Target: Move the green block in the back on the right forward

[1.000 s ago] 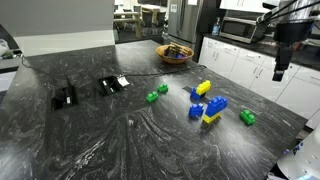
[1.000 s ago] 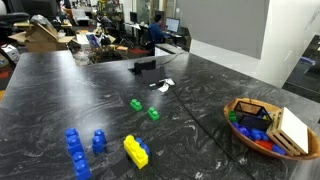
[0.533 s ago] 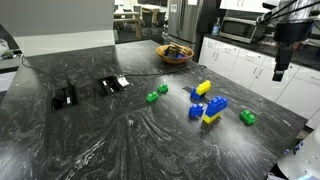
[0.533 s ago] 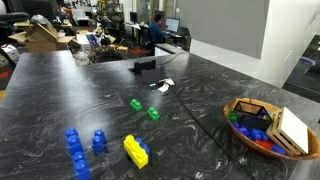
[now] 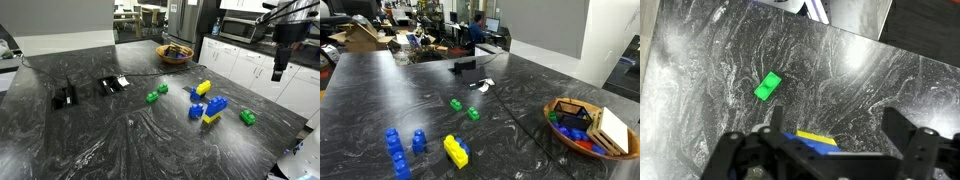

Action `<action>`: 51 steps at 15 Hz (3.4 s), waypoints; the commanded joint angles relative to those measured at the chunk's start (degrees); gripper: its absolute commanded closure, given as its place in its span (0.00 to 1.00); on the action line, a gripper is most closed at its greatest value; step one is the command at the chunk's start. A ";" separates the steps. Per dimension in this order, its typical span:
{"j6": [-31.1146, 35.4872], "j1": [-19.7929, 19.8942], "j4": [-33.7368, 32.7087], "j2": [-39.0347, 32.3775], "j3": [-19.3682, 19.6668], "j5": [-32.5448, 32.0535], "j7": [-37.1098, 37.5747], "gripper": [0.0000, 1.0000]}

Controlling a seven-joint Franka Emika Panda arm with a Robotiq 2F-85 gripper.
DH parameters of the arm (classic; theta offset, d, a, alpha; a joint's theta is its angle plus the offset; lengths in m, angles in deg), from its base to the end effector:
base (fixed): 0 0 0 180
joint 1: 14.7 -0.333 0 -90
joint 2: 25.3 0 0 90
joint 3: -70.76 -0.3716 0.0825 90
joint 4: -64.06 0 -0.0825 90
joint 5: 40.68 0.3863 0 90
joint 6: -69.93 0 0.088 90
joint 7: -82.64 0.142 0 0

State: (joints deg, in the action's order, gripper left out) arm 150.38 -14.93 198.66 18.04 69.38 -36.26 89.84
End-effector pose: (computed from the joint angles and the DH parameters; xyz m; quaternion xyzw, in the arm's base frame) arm 0.2524 0.0214 0.5781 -0.9938 0.0498 0.0962 0.0232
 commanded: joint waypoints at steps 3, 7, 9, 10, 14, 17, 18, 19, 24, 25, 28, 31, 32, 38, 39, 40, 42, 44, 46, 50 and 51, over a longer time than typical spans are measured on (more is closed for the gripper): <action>3.43 2.55 -0.59 -3.16 -1.16 0.37 5.28 0.00; 10.15 3.43 -1.16 -7.36 -1.28 1.23 10.59 0.00; 12.90 3.70 -2.40 -10.51 -1.46 0.67 12.84 0.00; 14.15 3.81 -3.35 -12.30 -1.45 0.53 13.96 0.00; 18.70 5.05 -9.82 -20.82 -0.97 -0.17 19.50 0.00; 20.14 4.92 -10.41 -21.84 -0.15 -0.44 19.55 0.00; 20.12 5.00 -11.87 -23.55 0.01 -0.53 19.76 0.00; 20.11 4.97 -11.81 -23.93 0.04 -0.53 19.76 0.00; 20.02 4.88 -11.04 -22.43 -0.18 -0.50 19.73 0.00; 20.02 4.88 -11.00 -22.47 -0.17 -0.50 19.73 0.00; 19.13 4.42 -14.80 -24.32 -1.48 -1.42 20.99 0.00; 22.36 3.64 -19.60 -29.00 -2.35 -1.34 19.79 0.00; 23.59 3.24 -21.14 -31.07 -2.40 -0.98 19.21 0.00; 29.14 0.79 -33.20 -46.81 -1.81 -0.95 18.69 0.00; 29.36 0.45 -35.33 -49.16 -1.61 -0.92 19.63 0.00; 29.26 0.18 -37.12 -50.98 -1.38 -1.07 20.30 0.00; 29.77 -0.32 -39.94 -54.44 -0.75 -1.57 21.48 0.00; 28.73 -0.67 -41.84 -57.16 -0.26 -1.16 20.93 0.00; 30.22 -0.79 -39.78 -56.30 0.09 -0.44 20.16 0.00; 29.87 -1.03 -41.25 -57.16 0.20 -0.43 20.16 0.00; 29.81 -1.02 -41.30 -57.16 0.21 -0.43 20.16 0.00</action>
State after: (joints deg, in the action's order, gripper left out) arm 180.43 -14.83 157.56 -39.10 68.32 -37.02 110.21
